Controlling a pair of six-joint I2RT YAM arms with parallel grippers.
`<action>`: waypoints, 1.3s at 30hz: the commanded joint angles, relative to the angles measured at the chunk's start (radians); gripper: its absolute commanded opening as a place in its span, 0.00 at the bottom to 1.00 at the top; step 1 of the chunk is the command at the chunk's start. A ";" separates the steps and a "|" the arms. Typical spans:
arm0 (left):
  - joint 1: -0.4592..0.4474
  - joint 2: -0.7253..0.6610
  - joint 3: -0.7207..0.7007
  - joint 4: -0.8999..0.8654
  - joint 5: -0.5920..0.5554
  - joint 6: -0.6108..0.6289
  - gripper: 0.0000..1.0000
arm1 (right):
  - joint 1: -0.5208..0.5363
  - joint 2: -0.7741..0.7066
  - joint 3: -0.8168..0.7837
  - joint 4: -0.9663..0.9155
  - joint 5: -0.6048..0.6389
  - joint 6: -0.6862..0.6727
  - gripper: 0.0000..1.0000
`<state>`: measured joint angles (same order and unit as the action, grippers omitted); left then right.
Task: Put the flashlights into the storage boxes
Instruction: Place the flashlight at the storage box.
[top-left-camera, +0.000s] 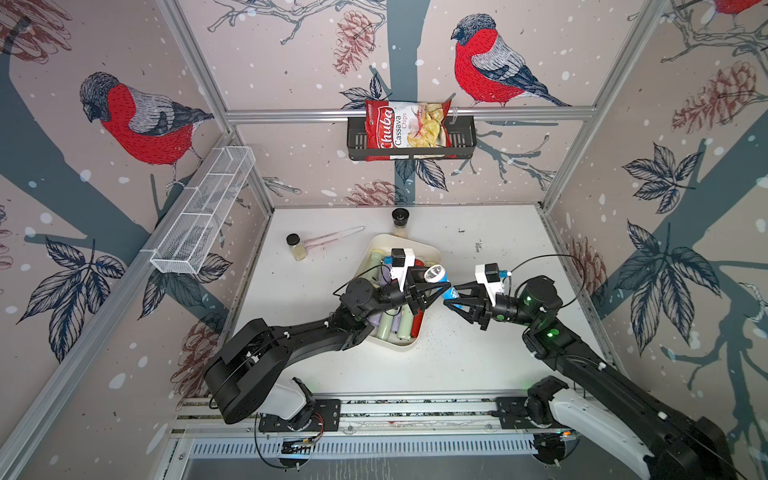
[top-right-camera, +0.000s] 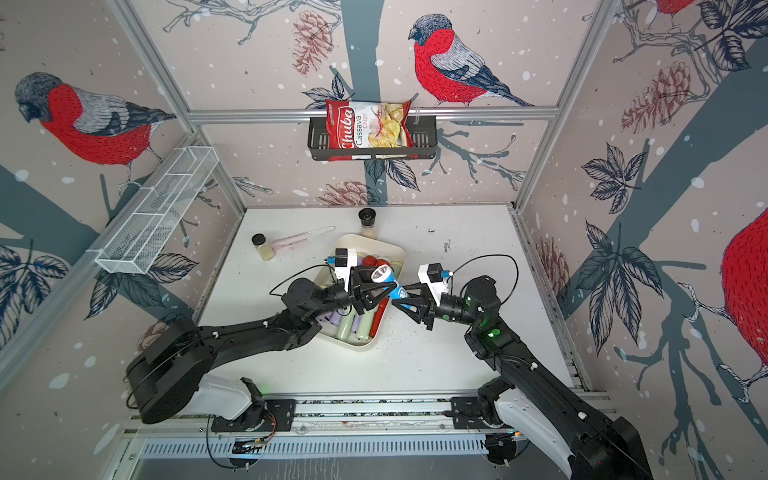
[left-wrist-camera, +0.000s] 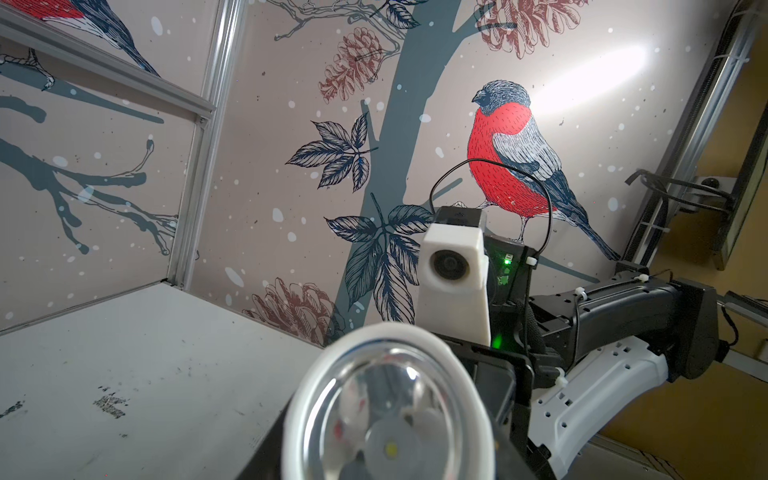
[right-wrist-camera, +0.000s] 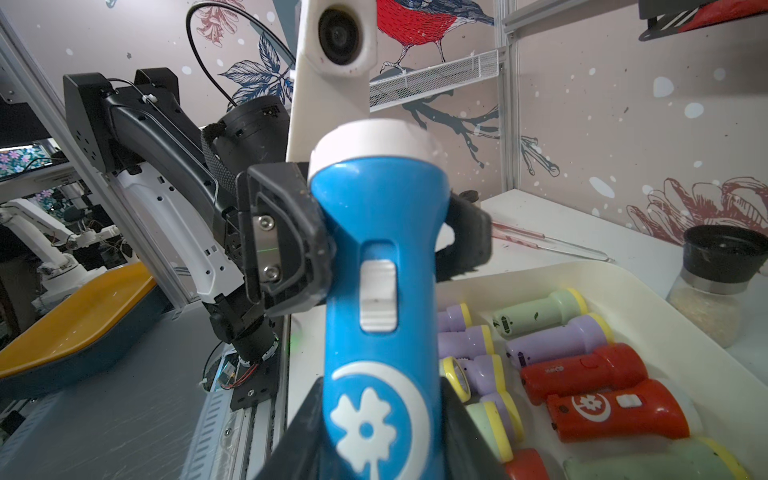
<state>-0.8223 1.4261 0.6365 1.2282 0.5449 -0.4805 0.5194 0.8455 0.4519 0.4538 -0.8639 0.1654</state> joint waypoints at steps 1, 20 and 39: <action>-0.001 -0.011 0.005 0.051 0.025 0.021 0.31 | 0.002 0.001 0.002 0.006 0.020 -0.002 0.24; 0.106 -0.201 0.273 -1.387 -0.429 0.166 0.29 | -0.002 -0.136 -0.137 -0.010 0.425 0.051 1.00; 0.166 0.218 0.589 -2.016 -0.710 0.246 0.36 | 0.003 -0.056 -0.114 -0.050 0.365 0.020 1.00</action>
<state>-0.6571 1.6173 1.2007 -0.7067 -0.1291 -0.2691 0.5217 0.7891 0.3298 0.4023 -0.4835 0.2050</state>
